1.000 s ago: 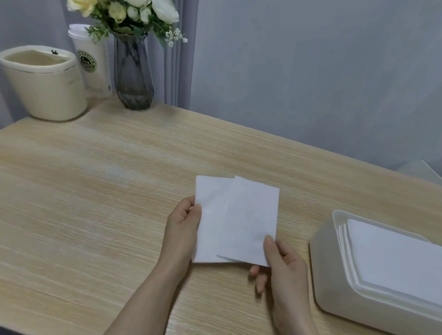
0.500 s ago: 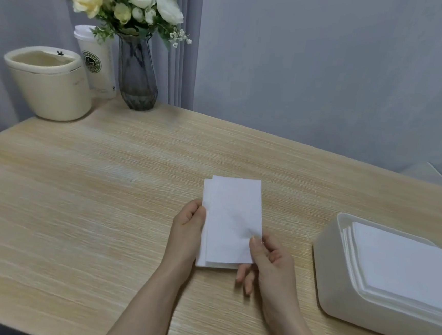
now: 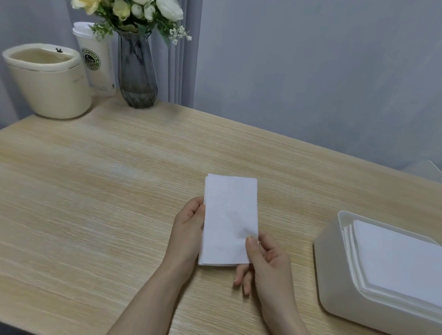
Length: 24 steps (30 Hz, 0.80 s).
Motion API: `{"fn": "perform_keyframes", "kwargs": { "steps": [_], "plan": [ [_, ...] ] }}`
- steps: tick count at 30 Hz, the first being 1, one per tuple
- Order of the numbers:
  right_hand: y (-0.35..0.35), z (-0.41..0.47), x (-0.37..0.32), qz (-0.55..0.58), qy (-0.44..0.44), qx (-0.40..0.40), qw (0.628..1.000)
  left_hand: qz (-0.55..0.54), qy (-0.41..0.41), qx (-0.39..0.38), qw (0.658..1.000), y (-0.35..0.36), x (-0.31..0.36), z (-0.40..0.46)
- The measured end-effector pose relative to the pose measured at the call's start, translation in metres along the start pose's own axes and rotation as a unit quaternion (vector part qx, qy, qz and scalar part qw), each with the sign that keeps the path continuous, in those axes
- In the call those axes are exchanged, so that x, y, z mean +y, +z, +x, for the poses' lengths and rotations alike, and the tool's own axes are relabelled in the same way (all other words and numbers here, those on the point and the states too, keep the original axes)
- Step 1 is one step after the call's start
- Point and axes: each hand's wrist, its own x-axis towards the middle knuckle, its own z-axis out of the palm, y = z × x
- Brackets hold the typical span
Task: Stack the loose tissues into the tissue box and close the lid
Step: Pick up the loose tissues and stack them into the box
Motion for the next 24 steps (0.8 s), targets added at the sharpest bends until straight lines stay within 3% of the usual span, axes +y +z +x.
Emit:
{"fn": "perform_keyframes", "kwargs": {
  "steps": [13,15,18,24],
  "plan": [
    [0.001,-0.004,-0.001,0.002,-0.004,0.001,1.000,0.029,0.042,-0.014,0.999,-0.002,-0.003,-0.001],
    [0.002,-0.007,0.000,-0.022,-0.042,0.039,0.998,0.032,0.048,-0.006,0.998,-0.002,-0.004,0.000],
    [0.001,-0.010,0.005,-0.146,-0.155,0.125,0.969,0.018,0.055,0.006,0.998,-0.002,-0.003,0.001],
    [0.009,-0.009,0.001,-0.215,-0.138,0.035,0.966,0.017,0.044,-0.021,0.999,0.001,-0.004,-0.001]
  ]
}}
